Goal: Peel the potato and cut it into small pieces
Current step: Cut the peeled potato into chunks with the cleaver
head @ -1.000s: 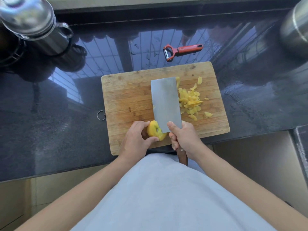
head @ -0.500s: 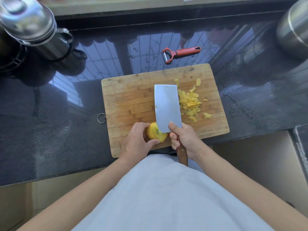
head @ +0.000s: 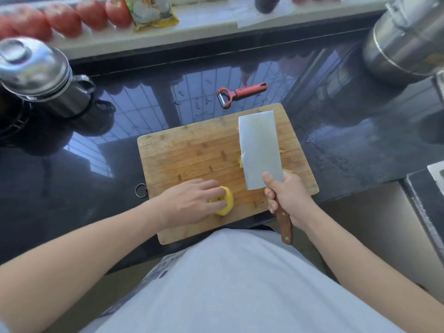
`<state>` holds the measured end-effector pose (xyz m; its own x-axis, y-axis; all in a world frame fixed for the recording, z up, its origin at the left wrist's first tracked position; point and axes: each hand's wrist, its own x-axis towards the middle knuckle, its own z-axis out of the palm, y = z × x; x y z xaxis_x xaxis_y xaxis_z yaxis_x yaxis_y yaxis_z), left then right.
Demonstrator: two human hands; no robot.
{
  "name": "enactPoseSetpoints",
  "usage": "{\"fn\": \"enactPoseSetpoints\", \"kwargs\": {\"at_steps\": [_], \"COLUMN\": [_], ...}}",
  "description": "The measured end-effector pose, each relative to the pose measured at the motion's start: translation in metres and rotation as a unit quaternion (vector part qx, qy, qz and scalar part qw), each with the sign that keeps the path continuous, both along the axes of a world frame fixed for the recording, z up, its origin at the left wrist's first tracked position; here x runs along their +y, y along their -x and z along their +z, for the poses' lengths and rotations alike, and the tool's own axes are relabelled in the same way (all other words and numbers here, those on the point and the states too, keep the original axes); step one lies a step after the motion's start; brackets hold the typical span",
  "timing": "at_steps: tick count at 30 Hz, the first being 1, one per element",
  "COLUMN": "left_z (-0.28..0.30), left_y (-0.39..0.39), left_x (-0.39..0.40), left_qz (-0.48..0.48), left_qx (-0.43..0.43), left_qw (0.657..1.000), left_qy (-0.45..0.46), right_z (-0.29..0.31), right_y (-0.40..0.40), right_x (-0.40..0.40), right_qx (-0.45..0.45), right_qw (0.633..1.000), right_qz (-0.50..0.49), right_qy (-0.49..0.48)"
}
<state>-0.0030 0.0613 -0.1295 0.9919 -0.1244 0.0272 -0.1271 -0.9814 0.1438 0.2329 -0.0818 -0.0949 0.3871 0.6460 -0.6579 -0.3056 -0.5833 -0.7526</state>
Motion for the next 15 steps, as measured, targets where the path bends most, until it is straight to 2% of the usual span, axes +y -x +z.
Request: {"fn": "enactPoseSetpoints", "kwargs": {"at_steps": [3, 5, 10, 15], "left_z": [0.007, 0.012, 0.017, 0.013], "left_y": [-0.008, -0.018, -0.041, -0.034], "left_x": [0.001, 0.001, -0.003, -0.018], "left_qz": [-0.019, 0.02, 0.133, 0.247], "left_qx": [0.033, 0.052, 0.169, 0.122], "left_qw": [0.999, 0.998, 0.974, 0.96], "left_qy": [-0.003, 0.023, 0.064, 0.039], "right_z": [0.0, 0.0, 0.001, 0.007], "right_y": [0.005, 0.009, 0.013, 0.014], "right_x": [-0.005, -0.006, -0.008, -0.005], "right_qx": [-0.007, -0.002, -0.003, -0.007], "right_qw": [1.0, 1.0, 1.0, 1.0], "right_qz": [0.014, 0.013, 0.016, 0.012], "right_qy": [-0.001, 0.0, 0.005, -0.002]}}
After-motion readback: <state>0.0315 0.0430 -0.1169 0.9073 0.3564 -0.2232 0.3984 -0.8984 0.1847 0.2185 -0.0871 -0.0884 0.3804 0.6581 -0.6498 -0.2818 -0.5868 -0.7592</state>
